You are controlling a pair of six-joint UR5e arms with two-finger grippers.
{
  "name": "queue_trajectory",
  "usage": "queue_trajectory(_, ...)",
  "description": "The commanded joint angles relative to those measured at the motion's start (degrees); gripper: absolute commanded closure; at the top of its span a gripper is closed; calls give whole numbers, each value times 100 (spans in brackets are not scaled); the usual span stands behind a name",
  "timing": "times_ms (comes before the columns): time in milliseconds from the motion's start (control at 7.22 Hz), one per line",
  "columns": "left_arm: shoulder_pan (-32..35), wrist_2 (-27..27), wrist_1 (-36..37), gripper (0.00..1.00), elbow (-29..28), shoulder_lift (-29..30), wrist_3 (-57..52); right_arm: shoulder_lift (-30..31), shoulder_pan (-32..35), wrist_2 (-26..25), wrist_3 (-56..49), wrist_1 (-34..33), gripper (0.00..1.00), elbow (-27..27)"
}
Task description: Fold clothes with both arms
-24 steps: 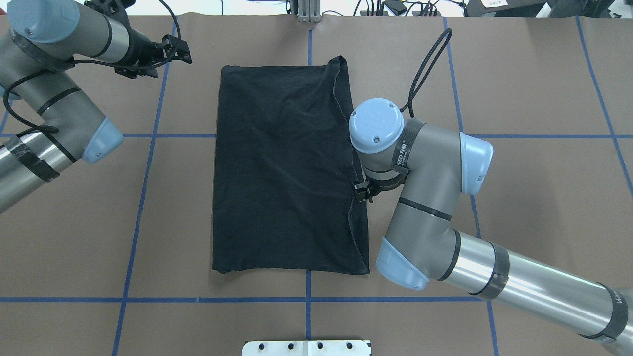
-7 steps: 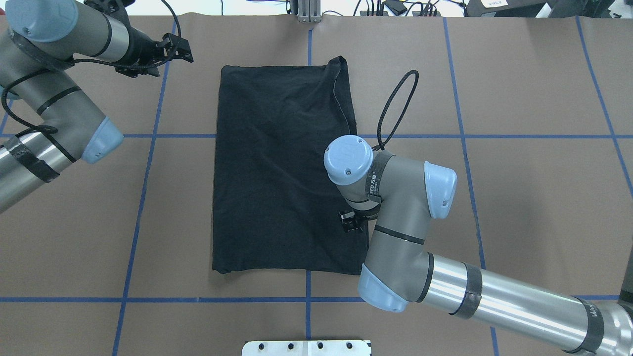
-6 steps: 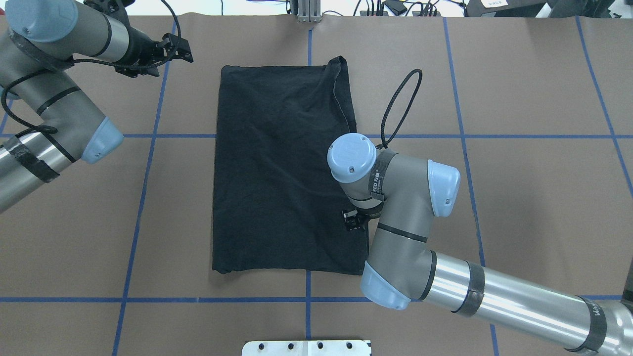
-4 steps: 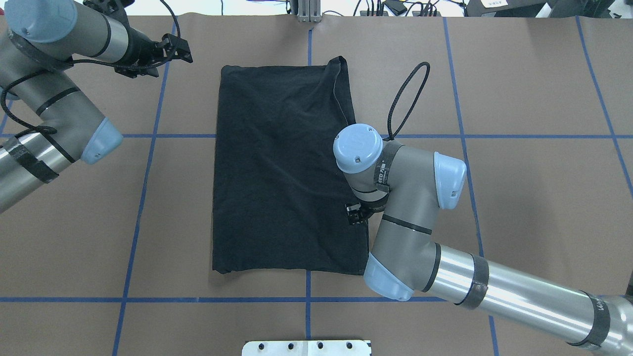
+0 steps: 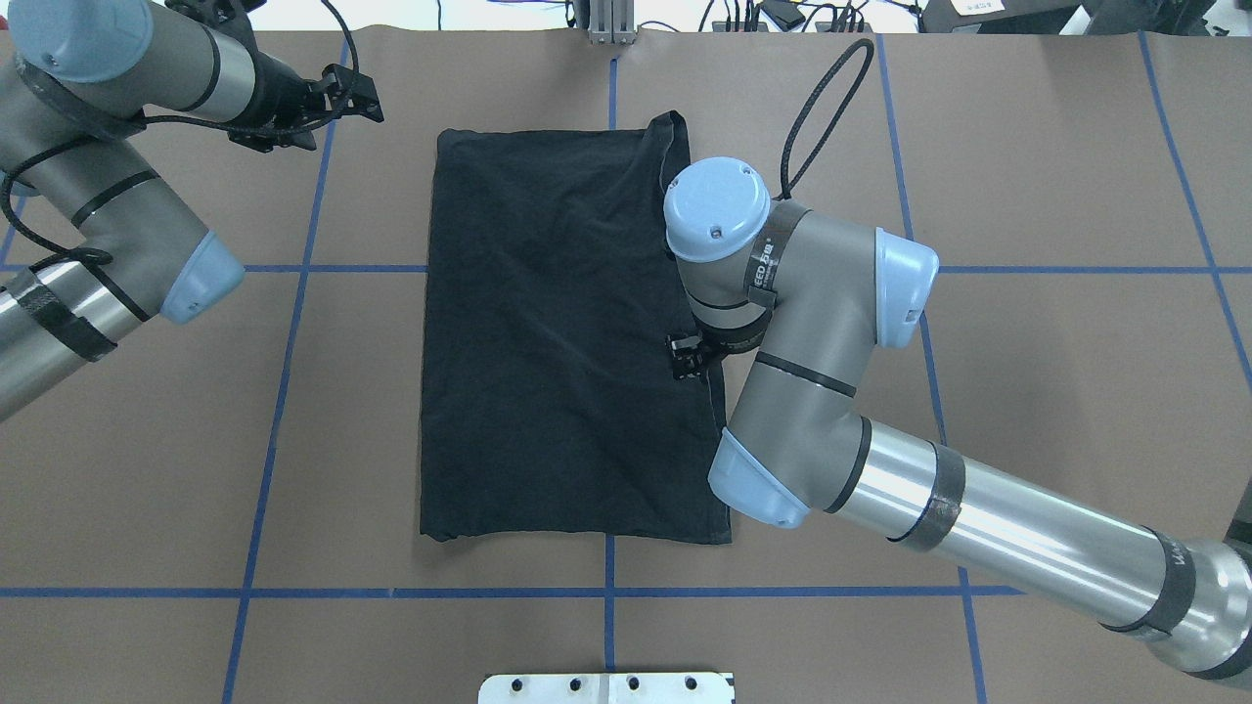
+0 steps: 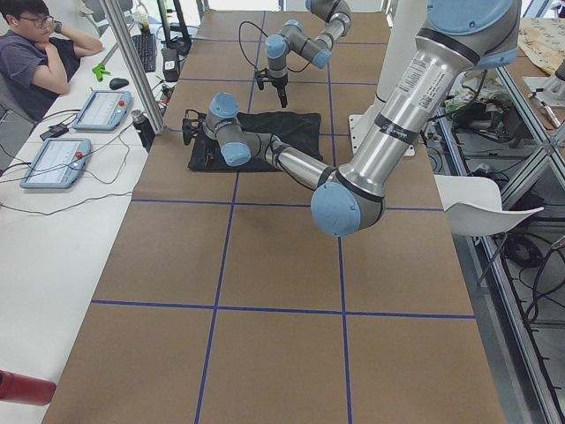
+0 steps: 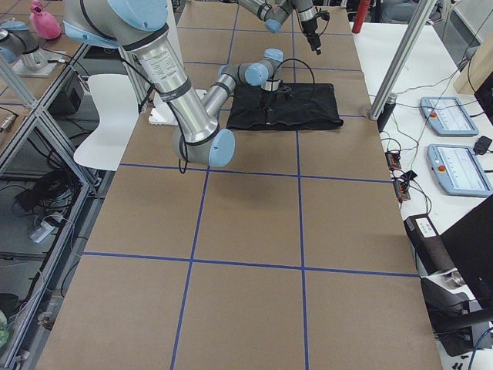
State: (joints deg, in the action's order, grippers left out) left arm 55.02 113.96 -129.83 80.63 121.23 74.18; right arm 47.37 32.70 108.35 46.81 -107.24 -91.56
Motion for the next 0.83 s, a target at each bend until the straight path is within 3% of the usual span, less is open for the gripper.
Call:
queue_trajectory(0, 0, 12, -8, 0, -3, -20, -9, -157, 139, -216, -14, 760, 0, 434)
queue_trajectory(277, 0, 12, 1, 0, 5, -37, -9, -524, 516, -340, -22, 1676, 0, 1338)
queue_trajectory(693, 0, 12, 1, 0, 41, -64, -9, -991, 825, -358, 56, 2475, 0, 2156)
